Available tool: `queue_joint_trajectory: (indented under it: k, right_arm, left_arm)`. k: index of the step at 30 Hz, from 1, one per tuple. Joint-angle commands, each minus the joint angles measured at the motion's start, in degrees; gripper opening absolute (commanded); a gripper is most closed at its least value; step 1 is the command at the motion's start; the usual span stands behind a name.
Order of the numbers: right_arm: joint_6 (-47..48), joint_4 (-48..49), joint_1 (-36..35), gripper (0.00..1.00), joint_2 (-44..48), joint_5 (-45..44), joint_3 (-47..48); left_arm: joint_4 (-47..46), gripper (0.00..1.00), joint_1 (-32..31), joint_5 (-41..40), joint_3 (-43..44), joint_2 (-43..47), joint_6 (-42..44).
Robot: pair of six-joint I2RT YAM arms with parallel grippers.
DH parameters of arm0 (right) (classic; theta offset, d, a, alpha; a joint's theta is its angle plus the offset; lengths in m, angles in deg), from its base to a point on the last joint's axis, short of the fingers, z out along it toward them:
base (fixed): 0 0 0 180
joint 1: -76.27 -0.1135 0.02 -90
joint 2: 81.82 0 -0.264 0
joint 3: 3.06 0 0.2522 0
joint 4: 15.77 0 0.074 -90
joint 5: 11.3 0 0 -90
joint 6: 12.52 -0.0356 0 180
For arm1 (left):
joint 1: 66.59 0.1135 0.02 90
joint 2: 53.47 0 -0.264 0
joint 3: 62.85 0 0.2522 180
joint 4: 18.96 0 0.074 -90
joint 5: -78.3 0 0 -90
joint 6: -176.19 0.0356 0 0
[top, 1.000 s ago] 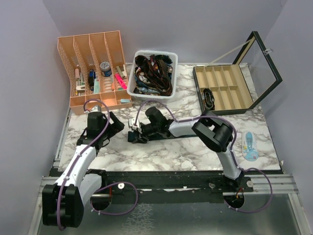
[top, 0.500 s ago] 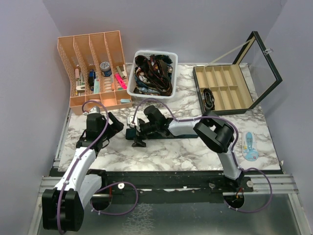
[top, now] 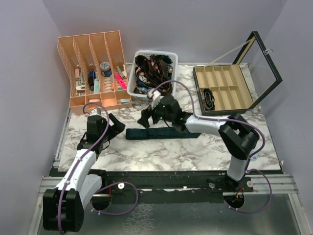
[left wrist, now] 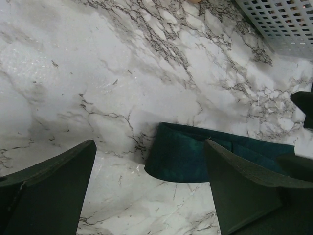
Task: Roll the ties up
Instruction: Roll the tie at the center of the board.
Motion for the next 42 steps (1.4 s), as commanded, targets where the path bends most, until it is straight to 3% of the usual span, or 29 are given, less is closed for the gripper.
queue_joint_trajectory:
  k: [1,5,10,12,16,20,31,42]
  right_arm:
    - [-24.37,-3.27,6.92,1.00,5.07,2.65,-4.41]
    - [-37.58,-1.39,9.59,1.00,6.72,5.15,-10.87]
    - [-43.94,4.01,9.20,1.00,9.01,10.01,-16.52]
    - [-45.25,3.49,8.69,0.96,9.89,9.73,-17.62]
    - [-44.89,0.51,7.25,0.84,10.11,6.92,-17.16]
    - [-43.10,-1.22,4.83,0.83,9.31,4.90,-15.82]
    - [-41.15,-8.94,2.61,0.75,6.94,3.09,-10.65]
    - [-40.18,-12.52,0.93,0.54,2.39,2.86,-6.34]
  left_arm:
    - [-4.57,0.92,0.38,2.90,-0.69,0.76,0.16]
    - [-3.34,0.94,0.47,1.87,-0.48,0.94,1.54]
    - [-3.73,0.95,0.42,1.05,-1.06,0.81,1.78]
    - [-4.11,0.95,0.47,1.36,-1.07,0.32,1.76]
    - [-5.01,0.95,0.47,2.36,-1.71,0.09,1.16]
    - [-9.16,0.95,0.47,4.82,-4.20,0.41,-0.39]
    - [-9.15,0.94,0.46,5.08,-4.68,-0.03,0.45]
    - [-9.32,0.93,0.47,8.35,-6.19,0.62,0.88]
